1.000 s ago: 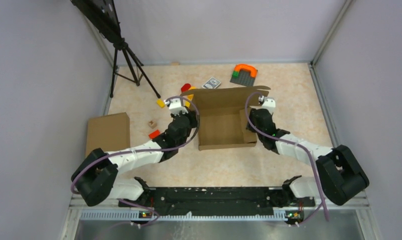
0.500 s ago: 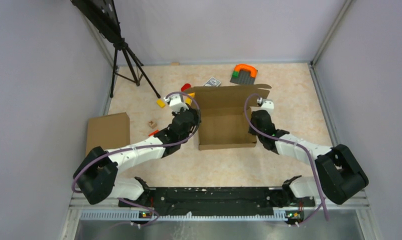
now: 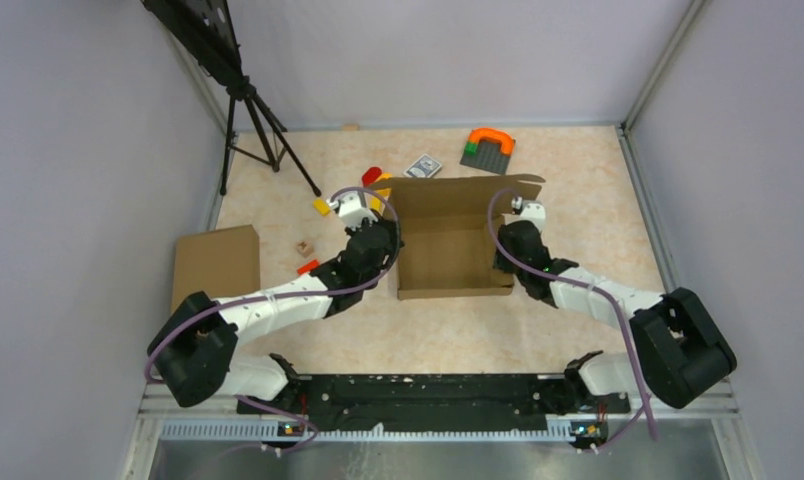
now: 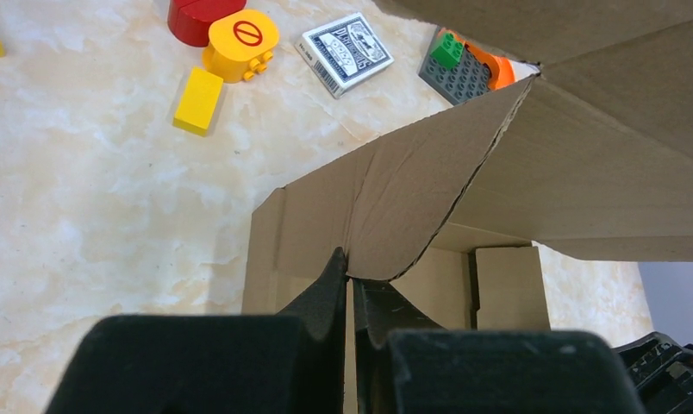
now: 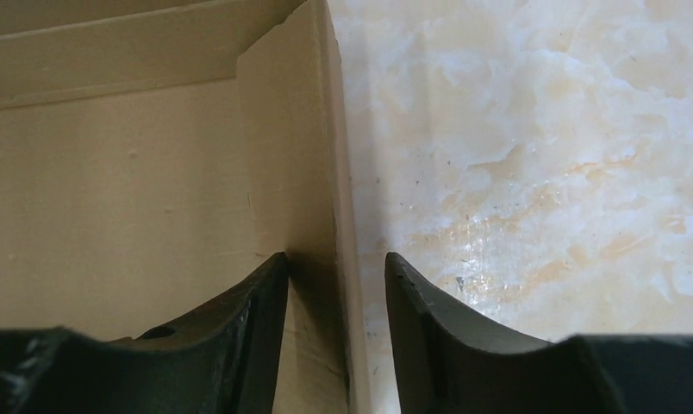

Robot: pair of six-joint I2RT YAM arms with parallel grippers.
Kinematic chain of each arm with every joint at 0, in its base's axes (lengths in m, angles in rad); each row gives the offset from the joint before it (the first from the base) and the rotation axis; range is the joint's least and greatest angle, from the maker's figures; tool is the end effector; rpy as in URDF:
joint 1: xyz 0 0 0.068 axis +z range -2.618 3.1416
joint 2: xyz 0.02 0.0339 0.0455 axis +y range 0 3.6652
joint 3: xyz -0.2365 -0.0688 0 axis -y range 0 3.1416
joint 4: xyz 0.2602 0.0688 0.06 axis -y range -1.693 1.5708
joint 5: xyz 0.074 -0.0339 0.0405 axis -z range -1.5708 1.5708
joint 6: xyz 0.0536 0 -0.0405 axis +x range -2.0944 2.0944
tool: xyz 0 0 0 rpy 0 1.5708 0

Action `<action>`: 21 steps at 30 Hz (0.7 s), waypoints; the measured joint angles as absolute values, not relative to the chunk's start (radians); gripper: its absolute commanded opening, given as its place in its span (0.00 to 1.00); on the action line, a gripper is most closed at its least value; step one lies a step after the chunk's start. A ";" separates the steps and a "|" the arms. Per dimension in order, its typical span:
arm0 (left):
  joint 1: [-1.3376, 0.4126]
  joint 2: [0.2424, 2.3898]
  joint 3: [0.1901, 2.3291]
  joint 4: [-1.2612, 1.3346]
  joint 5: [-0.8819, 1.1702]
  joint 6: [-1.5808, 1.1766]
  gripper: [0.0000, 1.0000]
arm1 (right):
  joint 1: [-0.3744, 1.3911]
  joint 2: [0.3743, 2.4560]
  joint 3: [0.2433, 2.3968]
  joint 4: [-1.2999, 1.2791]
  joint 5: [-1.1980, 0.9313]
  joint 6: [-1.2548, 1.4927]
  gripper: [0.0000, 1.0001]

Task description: Fold the paper box

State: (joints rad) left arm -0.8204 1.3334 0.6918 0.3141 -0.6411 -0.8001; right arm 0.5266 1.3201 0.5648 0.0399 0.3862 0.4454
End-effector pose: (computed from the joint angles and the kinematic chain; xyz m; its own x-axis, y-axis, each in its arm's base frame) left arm 0.2413 -0.2118 0.1981 -0.2963 -0.5253 -0.7976 -0.0180 0.8381 -0.5453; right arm 0.2567 0.1259 0.1268 -0.6064 0.1091 -0.7876 0.0460 0.9937 0.1022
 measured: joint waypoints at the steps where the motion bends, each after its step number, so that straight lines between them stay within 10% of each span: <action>1: -0.820 1.333 0.692 0.314 -0.642 -0.805 0.00 | 0.527 1.316 0.565 0.039 0.384 0.445 0.41; 21: -0.820 1.351 0.738 0.237 -0.614 -0.927 0.00 | 0.527 1.314 0.565 0.013 0.377 0.437 0.23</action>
State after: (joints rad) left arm -0.8204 1.3514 0.7383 0.2367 -0.6140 -0.9268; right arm 0.5274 1.3140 0.5652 0.0128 0.3775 0.4366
